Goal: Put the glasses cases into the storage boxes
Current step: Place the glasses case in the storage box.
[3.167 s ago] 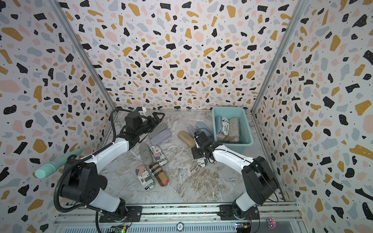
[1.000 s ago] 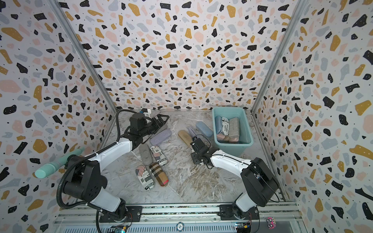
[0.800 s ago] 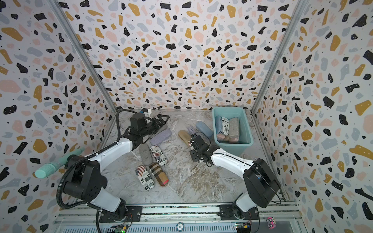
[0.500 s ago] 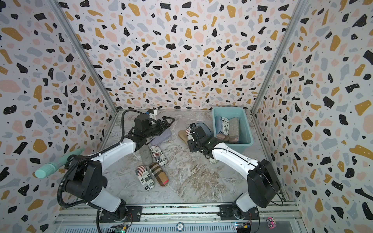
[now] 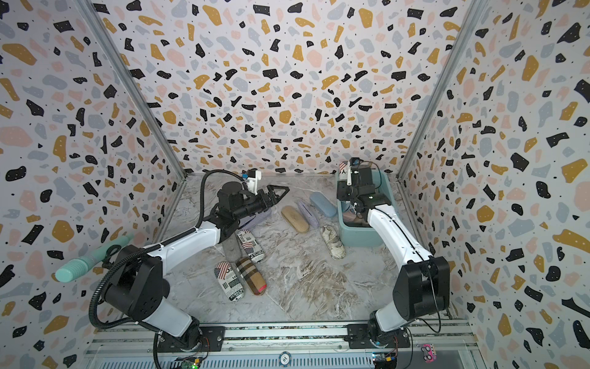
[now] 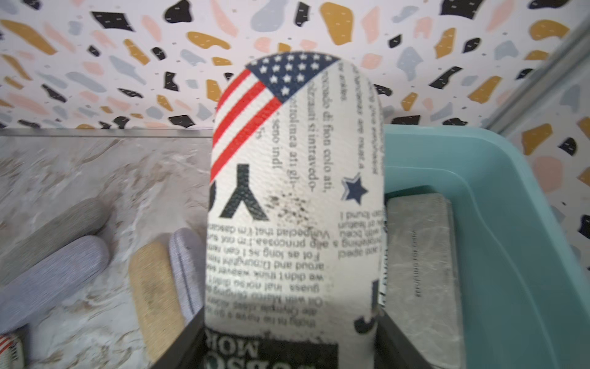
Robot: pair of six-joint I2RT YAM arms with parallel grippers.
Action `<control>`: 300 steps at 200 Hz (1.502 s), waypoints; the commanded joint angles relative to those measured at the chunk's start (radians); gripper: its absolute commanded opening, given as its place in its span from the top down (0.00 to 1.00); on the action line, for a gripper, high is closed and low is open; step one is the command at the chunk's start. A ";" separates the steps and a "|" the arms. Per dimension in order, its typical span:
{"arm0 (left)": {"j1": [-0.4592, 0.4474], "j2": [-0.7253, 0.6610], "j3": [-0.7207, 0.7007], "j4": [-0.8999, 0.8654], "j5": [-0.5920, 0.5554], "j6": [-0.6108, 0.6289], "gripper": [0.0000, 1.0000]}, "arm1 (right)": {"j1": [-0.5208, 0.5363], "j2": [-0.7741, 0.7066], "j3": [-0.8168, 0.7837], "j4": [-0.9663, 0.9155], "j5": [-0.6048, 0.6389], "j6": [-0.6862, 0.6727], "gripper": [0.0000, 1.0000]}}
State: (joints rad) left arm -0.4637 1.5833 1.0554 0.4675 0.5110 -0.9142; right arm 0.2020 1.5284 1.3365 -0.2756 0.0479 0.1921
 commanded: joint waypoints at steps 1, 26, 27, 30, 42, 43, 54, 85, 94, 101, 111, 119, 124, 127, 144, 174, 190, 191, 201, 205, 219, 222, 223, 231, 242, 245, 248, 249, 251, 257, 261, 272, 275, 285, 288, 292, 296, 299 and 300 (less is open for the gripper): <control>-0.018 0.014 -0.011 0.088 0.043 -0.009 0.01 | -0.068 0.026 0.038 0.048 -0.080 0.015 0.40; -0.035 0.026 -0.011 0.086 0.047 -0.005 0.00 | -0.117 0.057 0.028 0.075 -0.105 0.029 0.40; -0.035 0.027 -0.011 0.086 0.047 -0.004 0.00 | -0.119 0.057 0.027 0.075 -0.105 0.029 0.40; -0.036 0.029 -0.012 0.085 0.046 -0.003 0.00 | -0.122 0.062 0.027 0.075 -0.102 0.028 0.40; -0.041 0.037 -0.008 0.083 0.049 -0.003 0.00 | -0.135 0.077 0.023 0.080 -0.093 0.025 0.40; -0.042 0.039 -0.008 0.083 0.049 -0.004 0.00 | -0.135 0.079 0.023 0.081 -0.094 0.026 0.40; -0.043 0.048 -0.005 0.082 0.052 -0.005 0.01 | -0.153 0.100 0.023 0.086 -0.101 0.026 0.40; -0.048 0.061 -0.005 0.080 0.052 -0.007 0.00 | -0.197 0.169 0.031 0.106 -0.128 0.041 0.39; -0.048 0.065 -0.005 0.077 0.051 -0.006 0.00 | -0.203 0.199 0.045 0.103 -0.129 0.039 0.39; -0.047 0.067 -0.005 0.075 0.052 -0.005 0.00 | -0.206 0.226 0.062 0.090 -0.127 0.036 0.39; -0.047 0.070 -0.004 0.073 0.050 -0.003 0.00 | -0.207 0.260 0.091 0.070 -0.106 0.029 0.38; -0.047 0.072 -0.004 0.071 0.050 -0.001 0.00 | -0.208 0.277 0.099 0.073 -0.094 0.024 0.37; -0.047 0.073 -0.004 0.069 0.050 -0.001 0.01 | -0.210 0.286 0.100 0.079 -0.088 0.023 0.37; -0.048 0.075 -0.002 0.067 0.051 0.000 0.01 | -0.212 0.290 0.102 0.081 -0.086 0.023 0.37; -0.047 0.079 0.001 0.063 0.052 0.004 0.01 | -0.221 0.324 0.124 0.076 -0.077 0.022 0.35; -0.047 0.085 0.004 0.061 0.056 0.004 0.00 | -0.221 0.336 0.147 0.063 -0.059 0.023 0.27; -0.047 0.086 0.004 0.062 0.057 0.004 0.00 | -0.222 0.318 0.139 0.071 -0.049 0.028 0.22; -0.047 0.086 0.004 0.062 0.058 0.004 0.00 | -0.221 0.316 0.139 0.071 -0.048 0.028 0.22; -0.048 0.086 0.003 0.060 0.058 0.003 0.01 | -0.221 0.302 0.134 0.074 -0.046 0.033 0.21; -0.047 0.086 0.004 0.060 0.058 0.005 0.01 | -0.222 0.295 0.132 0.075 -0.047 0.034 0.20; -0.047 0.086 0.005 0.060 0.058 0.005 0.00 | -0.219 0.272 0.119 0.081 -0.045 0.039 0.20; -0.047 0.085 0.005 0.059 0.058 0.006 0.00 | -0.217 0.267 0.117 0.083 -0.042 0.041 0.20; -0.047 0.085 0.005 0.059 0.058 0.006 0.00 | -0.217 0.265 0.116 0.083 -0.041 0.041 0.20; -0.048 0.084 0.005 0.058 0.057 0.005 0.00 | -0.214 0.251 0.111 0.083 -0.036 0.044 0.20; -0.047 0.083 0.005 0.058 0.057 0.005 0.01 | -0.209 0.226 0.097 0.091 -0.038 0.049 0.20; -0.047 0.082 0.005 0.057 0.058 0.007 0.00 | -0.205 0.217 0.091 0.095 -0.039 0.052 0.20; -0.047 0.082 0.005 0.057 0.057 0.007 0.00 | -0.203 0.209 0.086 0.098 -0.041 0.053 0.20; -0.047 0.083 0.005 0.055 0.057 0.006 0.00 | -0.202 0.206 0.084 0.100 -0.042 0.053 0.20; -0.047 0.083 0.005 0.056 0.056 0.007 0.00 | -0.201 0.200 0.080 0.101 -0.043 0.056 0.20; -0.047 0.081 0.005 0.054 0.055 0.007 0.00 | -0.194 0.182 0.068 0.108 -0.043 0.059 0.20; -0.047 0.080 0.006 0.052 0.055 0.008 0.00 | -0.186 0.169 0.059 0.114 -0.042 0.060 0.20; -0.047 0.076 0.005 0.047 0.050 0.013 0.00 | -0.164 0.139 0.038 0.129 -0.034 0.062 0.21; -0.047 0.075 0.005 0.045 0.050 0.014 0.00 | -0.159 0.133 0.034 0.129 -0.032 0.062 0.21; -0.048 0.072 0.008 0.034 0.041 0.022 0.00 | -0.140 0.111 0.025 0.128 -0.031 0.060 0.22; -0.047 0.069 0.009 0.031 0.038 0.024 0.00 | -0.135 0.106 0.023 0.127 -0.030 0.061 0.22; -0.047 0.067 0.009 0.025 0.035 0.024 0.00 | -0.127 0.099 0.019 0.128 -0.029 0.064 0.22; -0.048 0.065 0.009 0.020 0.031 0.024 0.00 | -0.119 0.090 0.014 0.129 -0.033 0.064 0.23; -0.047 0.063 0.010 0.016 0.029 0.024 0.00 | -0.113 0.084 0.011 0.130 -0.035 0.064 0.23; -0.047 0.063 0.010 0.014 0.028 0.024 0.00 | -0.111 0.081 0.009 0.130 -0.035 0.064 0.23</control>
State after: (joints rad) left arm -0.5064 1.6630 1.0554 0.4877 0.5430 -0.9127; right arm 0.0463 1.6764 1.3682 -0.1673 0.0055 0.2447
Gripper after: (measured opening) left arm 0.996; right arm 0.779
